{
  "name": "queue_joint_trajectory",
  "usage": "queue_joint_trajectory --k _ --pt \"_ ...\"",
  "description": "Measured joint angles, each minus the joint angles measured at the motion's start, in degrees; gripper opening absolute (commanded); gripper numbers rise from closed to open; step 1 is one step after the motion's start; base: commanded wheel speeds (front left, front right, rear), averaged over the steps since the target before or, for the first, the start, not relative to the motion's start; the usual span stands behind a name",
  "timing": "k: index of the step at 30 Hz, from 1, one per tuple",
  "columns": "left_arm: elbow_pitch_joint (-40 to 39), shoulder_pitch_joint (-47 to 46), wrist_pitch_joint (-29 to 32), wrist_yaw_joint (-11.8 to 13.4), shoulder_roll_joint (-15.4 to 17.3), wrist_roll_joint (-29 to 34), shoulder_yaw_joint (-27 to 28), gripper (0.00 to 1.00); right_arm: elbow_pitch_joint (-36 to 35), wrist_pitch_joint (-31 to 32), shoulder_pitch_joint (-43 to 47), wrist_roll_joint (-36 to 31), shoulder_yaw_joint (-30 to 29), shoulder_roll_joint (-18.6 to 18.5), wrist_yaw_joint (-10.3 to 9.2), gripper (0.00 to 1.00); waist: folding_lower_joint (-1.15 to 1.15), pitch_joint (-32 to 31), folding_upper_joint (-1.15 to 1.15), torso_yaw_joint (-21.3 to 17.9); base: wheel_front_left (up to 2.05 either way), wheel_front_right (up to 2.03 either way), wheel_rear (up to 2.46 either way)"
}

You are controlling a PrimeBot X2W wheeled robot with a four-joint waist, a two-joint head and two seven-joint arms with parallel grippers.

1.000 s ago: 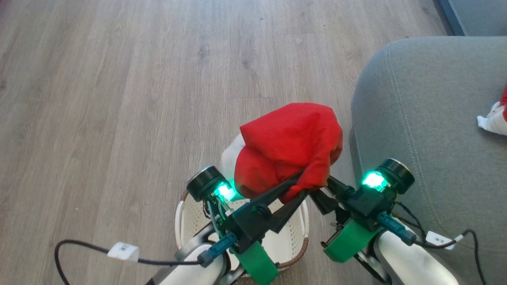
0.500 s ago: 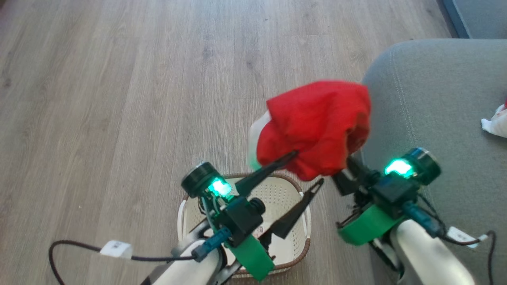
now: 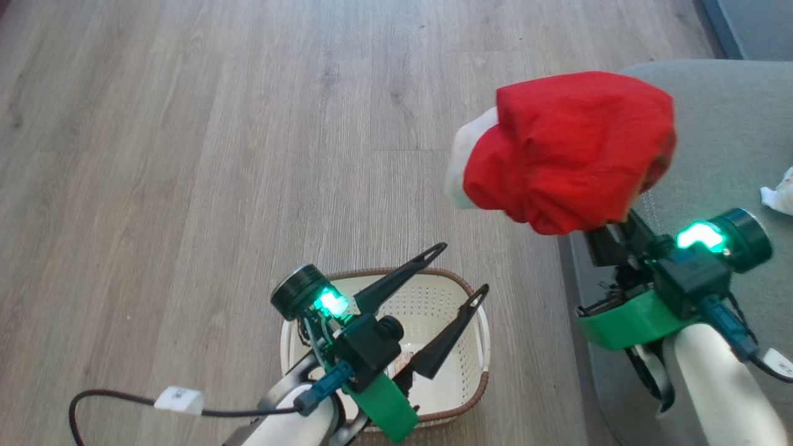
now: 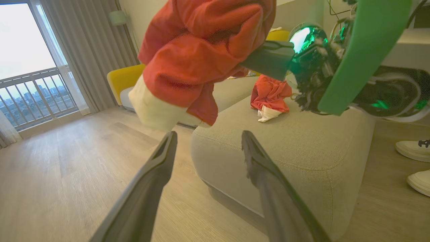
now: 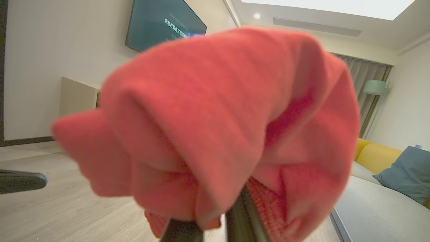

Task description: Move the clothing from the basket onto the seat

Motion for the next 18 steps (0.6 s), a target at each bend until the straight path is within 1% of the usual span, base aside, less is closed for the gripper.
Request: queue_joint_trajectory --k 8,14,18 --pt "3.2 1.3 0.0 0.0 0.1 0.0 1.5 1.00 -1.2 0.0 1.3 0.0 -4.9 -0.1 0.00 0.00 0.00 0.4 0.00 0.3 0.00 0.00 0.00" --pt "5.2 2.9 0.0 0.0 0.2 0.0 1.8 1.00 -1.1 0.0 4.5 0.0 -9.4 0.1 0.00 0.00 0.00 0.8 0.00 0.1 0.00 0.00 0.00" --pt "6.4 3.7 0.0 0.0 0.2 0.0 2.0 1.00 -0.5 0.0 5.5 0.0 -11.4 1.1 0.00 0.00 0.00 0.9 0.00 -0.3 0.00 0.00 0.00"
